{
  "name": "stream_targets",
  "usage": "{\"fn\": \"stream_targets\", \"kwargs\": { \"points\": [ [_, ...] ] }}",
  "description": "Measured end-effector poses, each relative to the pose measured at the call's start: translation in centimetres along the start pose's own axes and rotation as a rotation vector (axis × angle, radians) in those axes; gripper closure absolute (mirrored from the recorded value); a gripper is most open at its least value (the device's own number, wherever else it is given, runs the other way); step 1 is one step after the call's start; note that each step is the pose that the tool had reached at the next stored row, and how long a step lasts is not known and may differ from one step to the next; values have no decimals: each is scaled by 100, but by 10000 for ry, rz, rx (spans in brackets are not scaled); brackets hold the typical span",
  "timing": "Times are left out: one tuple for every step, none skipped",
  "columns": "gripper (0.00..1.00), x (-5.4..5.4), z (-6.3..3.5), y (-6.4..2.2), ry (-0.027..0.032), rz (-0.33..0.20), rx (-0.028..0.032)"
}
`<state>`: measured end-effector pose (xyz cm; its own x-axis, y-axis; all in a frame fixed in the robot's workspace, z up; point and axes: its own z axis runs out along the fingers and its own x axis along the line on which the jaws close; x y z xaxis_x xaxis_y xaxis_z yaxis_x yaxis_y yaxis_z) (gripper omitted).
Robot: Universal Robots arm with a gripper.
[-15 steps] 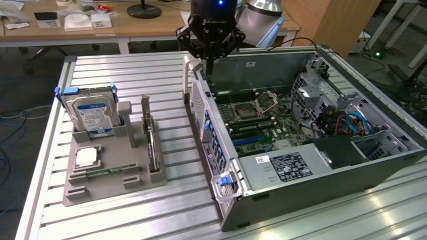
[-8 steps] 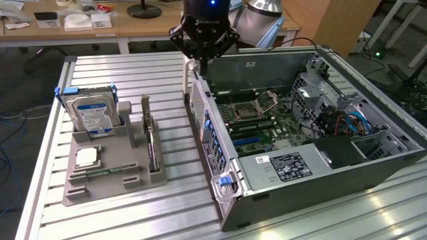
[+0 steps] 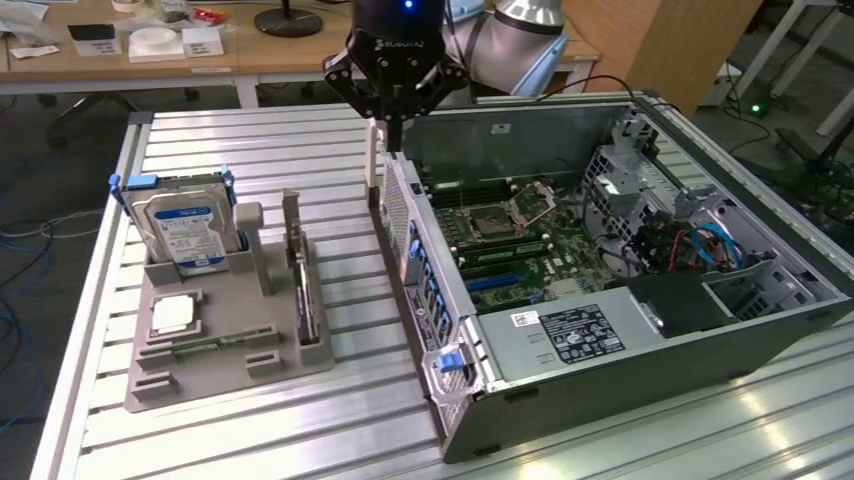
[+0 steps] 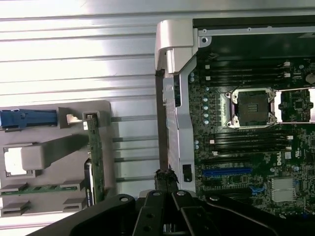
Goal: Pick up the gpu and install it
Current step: 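Reach for the gpu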
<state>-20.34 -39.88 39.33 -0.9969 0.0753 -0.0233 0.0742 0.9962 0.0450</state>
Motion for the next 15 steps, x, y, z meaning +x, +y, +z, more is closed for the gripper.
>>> {"fn": "stream_targets", "kwargs": {
  "points": [
    [89, 16, 0, -1, 0, 0, 0],
    [89, 33, 0, -3, -1, 0, -1],
    [89, 52, -1, -4, -1, 0, -1],
    [89, 69, -1, -5, -1, 0, -1],
    [89, 87, -2, -6, 0, 0, 0],
    [89, 104, -3, -8, 0, 0, 0],
    [89, 121, -3, -9, -1, 1, -1],
    [89, 138, -3, -10, 0, 0, 0],
    [89, 155, -4, -12, -1, 0, 0],
    [89, 174, -4, -13, 0, 0, 0],
    [89, 191, -5, -14, 0, 0, 0],
    [89, 208, -5, -16, 0, 0, 0],
    [89, 224, -6, -17, 0, -1, 0],
    [89, 240, -6, -18, -1, 0, -1],
    [89, 256, -6, -19, -1, 0, 0]
  ]
}}
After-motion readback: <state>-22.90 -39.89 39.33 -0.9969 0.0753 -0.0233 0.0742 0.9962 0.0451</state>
